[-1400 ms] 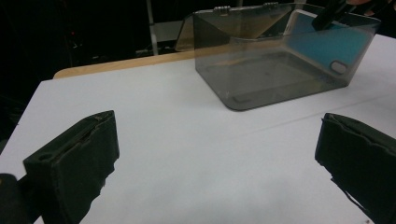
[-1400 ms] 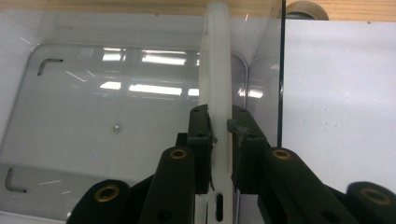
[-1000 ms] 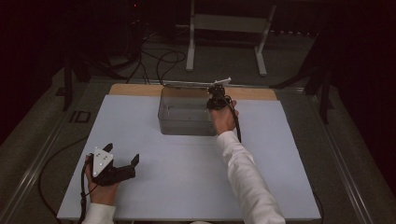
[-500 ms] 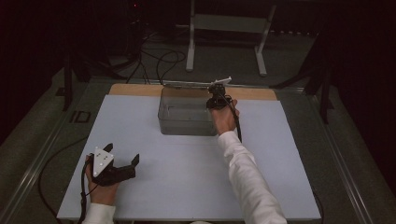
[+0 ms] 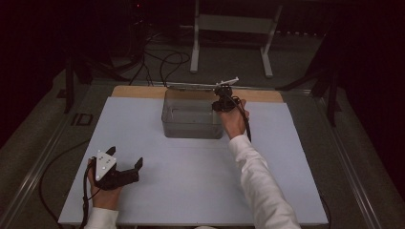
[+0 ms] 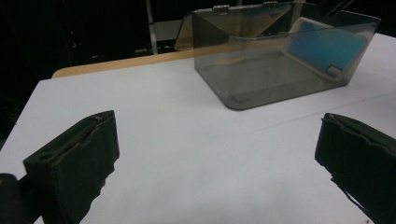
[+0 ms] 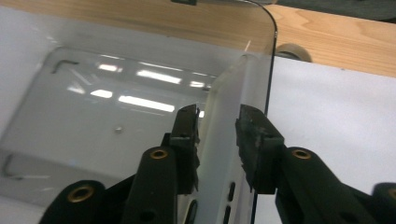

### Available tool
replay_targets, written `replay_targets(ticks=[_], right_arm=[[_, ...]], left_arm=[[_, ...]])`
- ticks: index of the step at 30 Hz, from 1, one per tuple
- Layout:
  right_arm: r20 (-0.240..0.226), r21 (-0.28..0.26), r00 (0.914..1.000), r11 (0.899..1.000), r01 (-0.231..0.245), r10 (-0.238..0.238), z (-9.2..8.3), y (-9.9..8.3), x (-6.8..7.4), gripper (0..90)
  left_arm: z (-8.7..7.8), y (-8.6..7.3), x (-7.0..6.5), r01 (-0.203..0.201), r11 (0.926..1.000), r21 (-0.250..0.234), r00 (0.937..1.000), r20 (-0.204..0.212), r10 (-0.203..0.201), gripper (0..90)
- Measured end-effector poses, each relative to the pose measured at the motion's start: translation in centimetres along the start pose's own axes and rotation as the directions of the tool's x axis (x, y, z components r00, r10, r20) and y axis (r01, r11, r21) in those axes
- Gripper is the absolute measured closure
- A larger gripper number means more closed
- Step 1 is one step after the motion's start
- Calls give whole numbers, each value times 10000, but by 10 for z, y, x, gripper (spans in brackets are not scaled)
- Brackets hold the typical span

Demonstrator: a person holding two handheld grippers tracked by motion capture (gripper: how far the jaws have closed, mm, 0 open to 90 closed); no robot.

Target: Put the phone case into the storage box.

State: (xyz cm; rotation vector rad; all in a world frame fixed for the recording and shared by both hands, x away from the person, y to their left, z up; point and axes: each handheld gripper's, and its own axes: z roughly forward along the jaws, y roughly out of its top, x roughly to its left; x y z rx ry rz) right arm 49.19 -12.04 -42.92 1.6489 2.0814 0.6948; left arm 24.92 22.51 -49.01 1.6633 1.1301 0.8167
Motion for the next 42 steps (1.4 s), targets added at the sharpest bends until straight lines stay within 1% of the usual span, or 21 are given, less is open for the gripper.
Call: replay_targets(ticks=[2,3,5,6,8,9,10,14,16,17,21,24,26,28,29,31,33,35,38,40,42], right_arm=[[-292,-69,9995,9999,74,-76,-3,-1,-2,639],[-358,-103,9992,9998,151,-155,-4,-1,-3,630],[-384,-158,9990,9996,231,-236,-5,-2,-3,628],[-344,-244,9990,9993,269,-277,-7,-2,-3,610],[-276,-533,9968,9959,735,-750,-11,-4,-3,550],[-164,-730,9943,9919,1038,-1053,-13,-5,-4,524],[-75,-847,9929,9894,1181,-1191,-14,-6,-4,495],[-544,-888,9927,9908,1024,-1074,-18,-10,-10,365],[-507,-941,9912,9887,1170,-1221,-21,-13,-13,319],[-469,-1013,9914,9879,1171,-1223,-23,-14,-15,288],[-567,-1343,9926,9860,992,-1075,-30,-22,-24,190],[-575,-1468,9916,9835,1061,-1156,-34,-27,-27,141],[-562,-1911,9882,9730,1297,-1428,-40,-36,-30,96],[-517,-2193,9851,9642,1492,-1642,-45,-42,-31,96],[-538,-2331,9855,9617,1445,-1611,-47,-46,-32,96],[-754,-2533,9861,9593,1247,-1481,-52,-53,-33,96],[-833,-2732,9855,9544,1202,-1479,-56,-61,-34,96],[-714,-2765,9845,9515,1347,-1602,-59,-69,-33,96],[-349,-2940,9824,9414,1652,-1833,-63,-80,-33,97],[-345,-3083,9815,9362,1686,-1882,-66,-88,-36,97],[-462,-3141,9832,9369,1533,-1764,-69,-95,-40,97]], left_arm=[[0,0,0,-8,10000,-9,10000,8,8,6],[0,0,-1,-4,10000,-2,10000,12,4,6],[0,0,-1,-4,10000,-7,10000,11,4,6],[0,0,0,-2,10000,-8,10000,11,2,6],[0,0,0,-6,10000,-5,10000,13,6,6],[0,0,0,-9,10000,-6,10000,18,9,6],[0,0,0,-19,10000,-3,10000,19,19,6],[1,0,-1,-24,10000,-8,10000,25,24,6],[1,0,-1,-16,10000,1,10000,23,16,6],[1,0,-1,-38,10000,27,10000,34,38,5],[2,0,-1,-49,10000,77,10000,33,48,5],[3,-1,-2,-52,9999,147,10000,52,51,5],[3,-1,-2,-53,9999,140,10000,54,52,5],[3,-1,-2,-58,9999,153,10000,62,57,5],[4,-1,-2,-77,9999,155,9999,66,76,5],[4,-1,-2,-92,9998,159,9999,71,91,5],[3,-1,-2,-97,9999,129,9999,72,96,5],[3,-1,-2,-69,9999,137,10000,58,68,5],[3,0,-2,-62,10000,79,10000,35,61,5],[3,0,-2,-39,10000,71,10000,35,39,5],[3,0,-2,-54,9999,97,10000,50,53,5]])
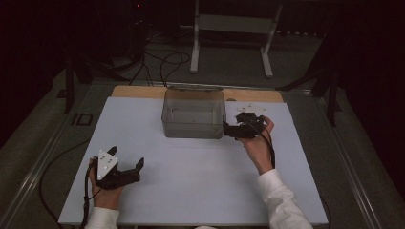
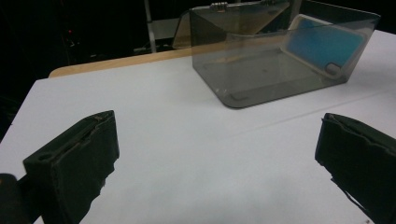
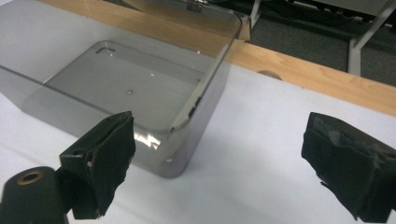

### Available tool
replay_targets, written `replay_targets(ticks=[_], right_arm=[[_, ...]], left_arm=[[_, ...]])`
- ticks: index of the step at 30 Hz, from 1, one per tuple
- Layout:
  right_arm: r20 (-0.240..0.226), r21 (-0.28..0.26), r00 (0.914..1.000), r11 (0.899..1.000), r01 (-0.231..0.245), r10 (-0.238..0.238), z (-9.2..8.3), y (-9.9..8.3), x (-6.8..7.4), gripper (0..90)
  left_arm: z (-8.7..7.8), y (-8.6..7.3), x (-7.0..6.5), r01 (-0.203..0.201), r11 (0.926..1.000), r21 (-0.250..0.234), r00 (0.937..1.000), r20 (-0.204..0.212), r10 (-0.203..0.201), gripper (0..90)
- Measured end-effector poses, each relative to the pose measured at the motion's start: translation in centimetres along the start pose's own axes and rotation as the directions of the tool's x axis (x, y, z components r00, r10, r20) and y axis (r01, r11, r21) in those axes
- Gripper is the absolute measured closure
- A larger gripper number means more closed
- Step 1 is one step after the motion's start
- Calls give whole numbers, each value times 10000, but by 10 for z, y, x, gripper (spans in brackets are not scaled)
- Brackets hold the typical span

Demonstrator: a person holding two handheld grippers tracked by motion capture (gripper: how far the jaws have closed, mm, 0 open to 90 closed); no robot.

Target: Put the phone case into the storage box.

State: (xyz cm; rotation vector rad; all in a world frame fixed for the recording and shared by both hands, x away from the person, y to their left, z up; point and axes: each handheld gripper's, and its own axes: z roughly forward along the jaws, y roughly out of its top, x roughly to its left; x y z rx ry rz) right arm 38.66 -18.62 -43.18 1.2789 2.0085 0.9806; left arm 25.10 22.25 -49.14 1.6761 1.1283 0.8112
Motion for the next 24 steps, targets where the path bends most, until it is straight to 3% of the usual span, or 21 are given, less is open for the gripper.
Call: replay_targets(ticks=[13,20,24], right_arm=[[151,-111,9981,9981,-602,603,-29,-29,-17,109],[521,-269,9983,9993,-263,277,-48,-43,-17,109],[596,-458,9972,9980,-425,452,-55,-63,-25,124]], left_arm=[[0,0,0,2,10000,0,10000,37,-2,5],[0,1,1,-5,10000,19,9999,129,5,5],[0,1,1,5,10000,-10,9997,254,-4,5]])
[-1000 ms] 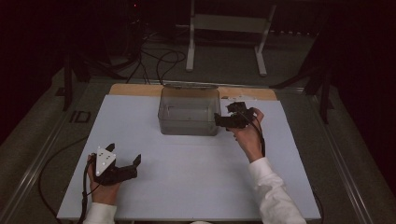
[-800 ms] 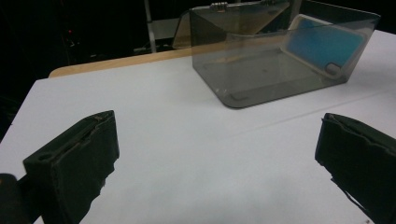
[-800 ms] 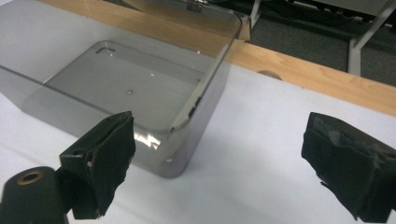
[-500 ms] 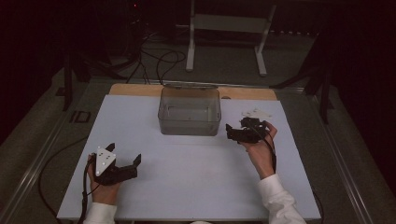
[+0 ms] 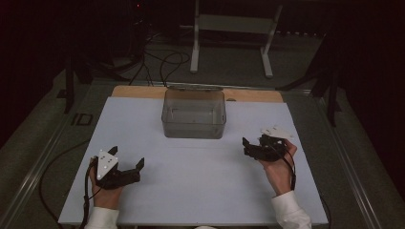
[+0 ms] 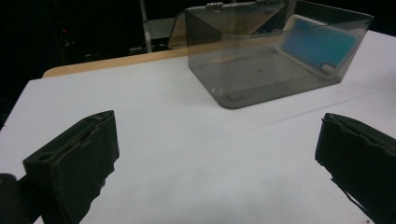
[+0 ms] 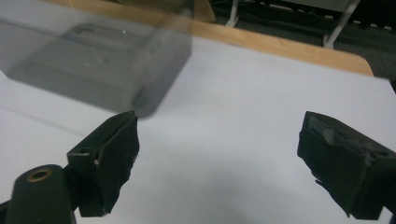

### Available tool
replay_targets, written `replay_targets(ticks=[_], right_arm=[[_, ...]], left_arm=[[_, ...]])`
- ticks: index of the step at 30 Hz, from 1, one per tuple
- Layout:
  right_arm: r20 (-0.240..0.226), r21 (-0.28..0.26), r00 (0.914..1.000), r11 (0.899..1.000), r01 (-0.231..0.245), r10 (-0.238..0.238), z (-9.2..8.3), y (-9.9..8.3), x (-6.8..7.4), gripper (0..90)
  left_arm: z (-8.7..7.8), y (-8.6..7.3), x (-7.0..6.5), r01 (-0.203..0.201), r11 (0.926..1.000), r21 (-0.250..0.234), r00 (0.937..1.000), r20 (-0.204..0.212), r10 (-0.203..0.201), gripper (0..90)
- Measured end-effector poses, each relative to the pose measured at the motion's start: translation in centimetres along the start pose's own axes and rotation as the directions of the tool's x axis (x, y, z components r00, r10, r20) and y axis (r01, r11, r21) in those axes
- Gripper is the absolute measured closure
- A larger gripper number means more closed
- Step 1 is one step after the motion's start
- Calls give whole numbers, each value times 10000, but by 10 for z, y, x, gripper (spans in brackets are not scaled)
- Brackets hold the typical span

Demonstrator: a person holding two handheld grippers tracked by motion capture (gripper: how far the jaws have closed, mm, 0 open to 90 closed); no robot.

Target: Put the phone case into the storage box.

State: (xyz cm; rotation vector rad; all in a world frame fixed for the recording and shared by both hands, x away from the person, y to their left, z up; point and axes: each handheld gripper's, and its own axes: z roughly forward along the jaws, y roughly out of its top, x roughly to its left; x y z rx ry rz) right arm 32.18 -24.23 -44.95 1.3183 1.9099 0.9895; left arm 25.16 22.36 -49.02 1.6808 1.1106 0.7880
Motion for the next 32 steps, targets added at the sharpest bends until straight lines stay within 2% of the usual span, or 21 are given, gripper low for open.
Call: replay_targets(ticks=[2,4,6,13,15,18,21,22,23,25,27,32], right_arm=[[24,-331,10000,9994,70,-69,-6,-12,-3,124],[-71,-413,10000,9991,30,-33,-11,-18,-5,122],[-162,-926,9997,9956,145,-161,-18,-25,-7,121],[-534,-1605,9985,9870,21,-108,-35,-45,-15,113],[-680,-1715,9973,9850,163,-283,-37,-50,-16,113],[-1064,-2043,9927,9783,335,-562,-41,-58,-17,113],[-1568,-2171,9858,9758,247,-599,-43,-66,-19,116],[-1749,-2413,9822,9701,251,-689,-44,-69,-20,116],[-1817,-2604,9802,9650,297,-792,-45,-72,-21,116],[-1829,-2653,9781,9630,482,-993,-45,-75,-23,116],[-1963,-2554,9745,9652,561,-1086,-45,-77,-23,113],[-2262,-2723,9635,9590,787,-1433,-45,-77,-19,106]], left_arm=[[0,0,0,5,10000,-42,10000,84,-4,5],[-1,1,0,-26,10000,-71,9999,130,27,5],[-2,2,-1,-73,9999,-125,9997,227,76,5],[-3,4,-2,-121,9995,-289,9988,466,134,5],[-3,4,-2,-75,9996,-285,9985,536,90,4],[-3,4,-1,-83,9994,-341,9975,701,107,5],[-3,4,-1,-85,9992,-400,9960,885,121,4],[-3,4,-1,-102,9991,-406,9955,934,139,4],[-3,3,-1,-115,9991,-405,9951,976,154,4],[-2,3,-1,-158,9992,-354,9946,1018,193,4],[-1,2,-1,-201,9994,-297,9944,1036,231,4],[1,2,-2,-201,9997,-157,9954,933,215,4]])
